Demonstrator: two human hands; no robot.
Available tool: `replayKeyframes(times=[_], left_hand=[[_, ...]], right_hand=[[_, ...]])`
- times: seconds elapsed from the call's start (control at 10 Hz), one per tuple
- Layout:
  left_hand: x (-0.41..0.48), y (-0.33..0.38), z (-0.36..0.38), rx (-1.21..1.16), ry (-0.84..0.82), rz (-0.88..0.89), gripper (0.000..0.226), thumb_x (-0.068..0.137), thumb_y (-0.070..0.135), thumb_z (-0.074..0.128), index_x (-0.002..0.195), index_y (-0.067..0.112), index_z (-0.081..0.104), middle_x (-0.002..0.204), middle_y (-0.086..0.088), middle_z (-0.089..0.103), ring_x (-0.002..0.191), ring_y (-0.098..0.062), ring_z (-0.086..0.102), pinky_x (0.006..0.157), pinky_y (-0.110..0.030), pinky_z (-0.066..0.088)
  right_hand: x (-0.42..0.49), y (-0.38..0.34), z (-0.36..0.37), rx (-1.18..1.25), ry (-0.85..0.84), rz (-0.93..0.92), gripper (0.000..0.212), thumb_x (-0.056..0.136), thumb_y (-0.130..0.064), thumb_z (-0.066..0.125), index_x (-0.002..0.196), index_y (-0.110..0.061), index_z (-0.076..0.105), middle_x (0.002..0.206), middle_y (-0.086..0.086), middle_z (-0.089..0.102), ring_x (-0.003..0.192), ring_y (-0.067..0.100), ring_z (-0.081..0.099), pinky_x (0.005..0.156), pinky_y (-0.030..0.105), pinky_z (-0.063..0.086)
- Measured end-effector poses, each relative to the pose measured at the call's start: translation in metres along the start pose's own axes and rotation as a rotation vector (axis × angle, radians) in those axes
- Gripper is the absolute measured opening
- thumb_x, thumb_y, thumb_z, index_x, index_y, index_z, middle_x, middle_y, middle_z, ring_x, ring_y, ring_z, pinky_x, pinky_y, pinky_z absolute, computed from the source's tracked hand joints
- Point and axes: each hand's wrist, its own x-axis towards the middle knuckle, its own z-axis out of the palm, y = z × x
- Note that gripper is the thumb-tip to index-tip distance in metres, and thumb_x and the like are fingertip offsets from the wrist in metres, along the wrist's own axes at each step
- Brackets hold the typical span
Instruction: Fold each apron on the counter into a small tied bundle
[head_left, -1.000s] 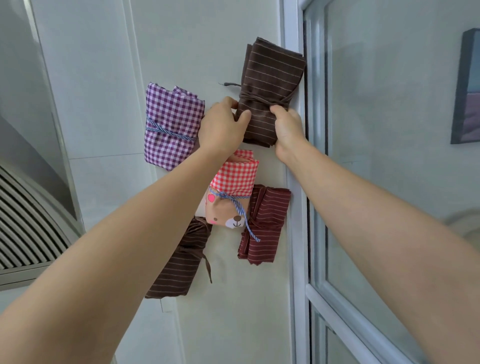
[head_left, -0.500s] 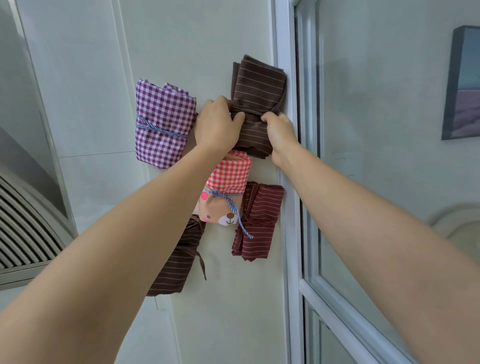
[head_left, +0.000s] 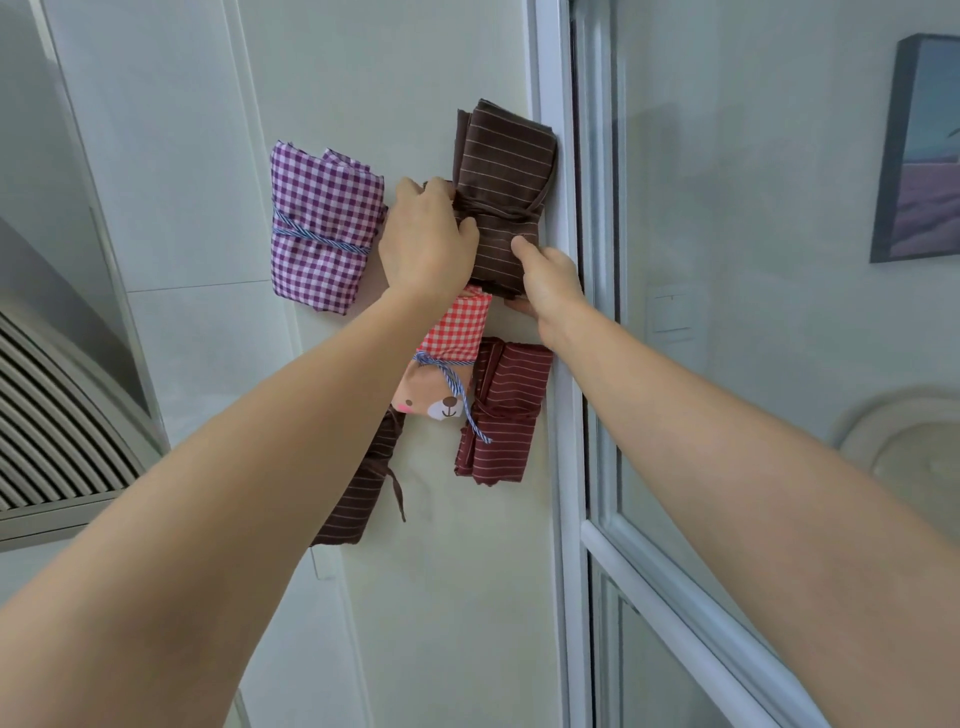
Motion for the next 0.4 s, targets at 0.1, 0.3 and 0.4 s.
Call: replayKeyframes(times=[0.1, 0.3, 0.4], left_hand=[[-0.013, 0.008, -0.008, -0.037, 0.028, 0.012, 0.028, 0.095, 0.025, 0.054, 0.122, 0.02, 0.056, 0.121, -0.003, 0.053, 0.09, -0.013, 0.052, 0.071, -0.027, 0.04], [-0.058, 0.018, -0.027, -0.087, -0.038, 0.013, 0.017, 0.09, 0.023, 0.052, 0.099, 0.022, 0.066, 0.095, 0.004, 0.067, 0.091, -0.02, 0.062, 0.077, -0.035, 0.051], [-0.082, 0.015, -0.031, -0.071, -0.101, -0.02, 0.018, 0.09, 0.024, 0.052, 0.099, 0.02, 0.067, 0.098, 0.004, 0.065, 0.088, -0.018, 0.058, 0.073, -0.03, 0.044]], right_hand=[[-0.012, 0.002, -0.004, -0.058, 0.022, -0.022, 0.016, 0.099, -0.027, 0.052, 0.098, -0.015, 0.062, 0.099, 0.006, 0.065, 0.095, 0.02, 0.061, 0.095, 0.042, 0.051], [-0.047, 0.013, -0.007, -0.071, 0.18, -0.1, 0.015, 0.094, -0.018, 0.053, 0.08, -0.018, 0.06, 0.078, -0.001, 0.057, 0.076, 0.016, 0.053, 0.072, 0.031, 0.048], [-0.073, 0.019, -0.007, -0.075, 0.211, -0.106, 0.012, 0.093, -0.019, 0.051, 0.097, -0.017, 0.062, 0.091, 0.001, 0.065, 0.078, 0.015, 0.059, 0.067, 0.028, 0.049]])
